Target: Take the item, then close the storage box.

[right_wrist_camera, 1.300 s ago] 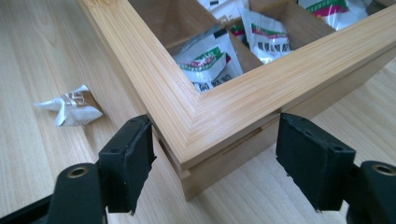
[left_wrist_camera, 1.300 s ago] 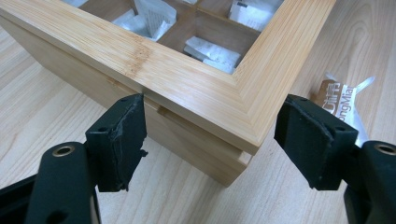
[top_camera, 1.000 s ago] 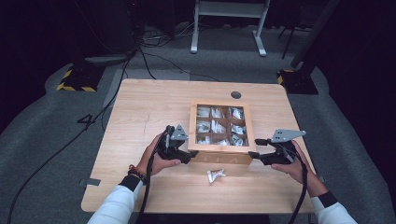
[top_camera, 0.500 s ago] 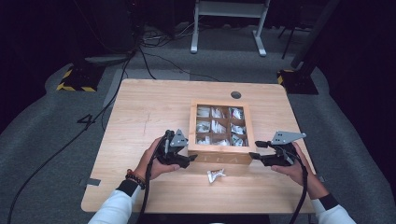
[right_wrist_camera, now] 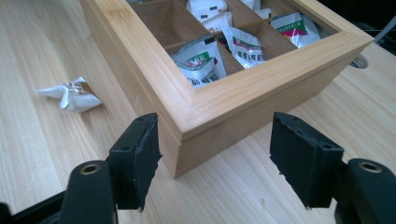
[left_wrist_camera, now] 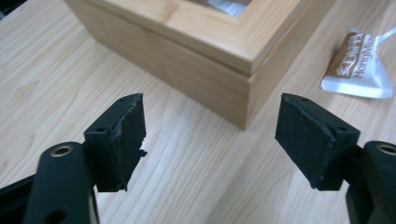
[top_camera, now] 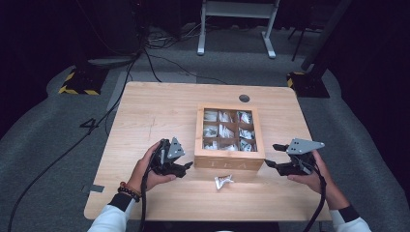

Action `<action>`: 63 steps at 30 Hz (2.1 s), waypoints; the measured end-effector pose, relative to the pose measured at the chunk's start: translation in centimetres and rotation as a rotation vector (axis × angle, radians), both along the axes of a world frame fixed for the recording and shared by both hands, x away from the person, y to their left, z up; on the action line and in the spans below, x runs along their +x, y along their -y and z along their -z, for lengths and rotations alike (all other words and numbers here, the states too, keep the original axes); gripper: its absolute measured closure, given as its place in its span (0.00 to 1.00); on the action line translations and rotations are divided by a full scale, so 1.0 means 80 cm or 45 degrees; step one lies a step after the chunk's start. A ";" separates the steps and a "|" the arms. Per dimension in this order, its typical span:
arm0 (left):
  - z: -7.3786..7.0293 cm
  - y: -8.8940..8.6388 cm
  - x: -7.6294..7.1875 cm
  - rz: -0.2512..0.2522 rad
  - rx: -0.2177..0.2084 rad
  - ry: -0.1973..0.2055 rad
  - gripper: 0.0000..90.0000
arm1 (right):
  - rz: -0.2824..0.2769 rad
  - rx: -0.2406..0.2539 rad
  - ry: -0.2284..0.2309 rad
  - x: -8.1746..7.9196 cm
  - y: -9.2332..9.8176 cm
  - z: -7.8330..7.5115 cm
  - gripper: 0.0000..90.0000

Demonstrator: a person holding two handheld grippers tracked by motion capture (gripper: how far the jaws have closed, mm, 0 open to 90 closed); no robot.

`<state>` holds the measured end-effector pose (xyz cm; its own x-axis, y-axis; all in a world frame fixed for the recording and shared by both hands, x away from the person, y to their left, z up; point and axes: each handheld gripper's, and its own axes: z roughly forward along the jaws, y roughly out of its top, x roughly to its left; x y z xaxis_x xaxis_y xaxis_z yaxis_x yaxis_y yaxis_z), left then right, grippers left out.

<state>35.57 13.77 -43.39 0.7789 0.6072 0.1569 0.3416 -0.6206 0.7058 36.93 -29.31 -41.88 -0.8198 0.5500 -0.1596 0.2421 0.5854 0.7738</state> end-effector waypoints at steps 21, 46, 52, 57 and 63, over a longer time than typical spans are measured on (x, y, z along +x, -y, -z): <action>0.023 -0.045 -0.024 -0.099 0.095 0.025 0.20 | 0.110 -0.059 -0.031 -0.011 0.035 0.026 0.34; 0.068 -0.102 -0.060 -0.191 0.103 -0.079 0.20 | 0.316 0.007 -0.150 -0.034 0.109 0.079 0.32; 0.074 -0.117 -0.063 -0.201 0.054 -0.130 0.20 | 0.355 0.036 -0.175 -0.042 0.122 0.090 0.31; 0.078 -0.127 -0.064 -0.215 0.012 -0.153 0.20 | 0.375 0.065 -0.201 -0.048 0.130 0.097 0.31; 0.085 -0.143 -0.063 -0.235 -0.081 -0.186 0.20 | 0.399 0.079 -0.220 -0.052 0.137 0.103 0.30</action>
<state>30.51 25.22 -50.15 0.6654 0.7464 0.0076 0.5465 -0.4942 0.6761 32.80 -40.27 -50.14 -0.6219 0.7830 0.0084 0.5326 0.4151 0.7375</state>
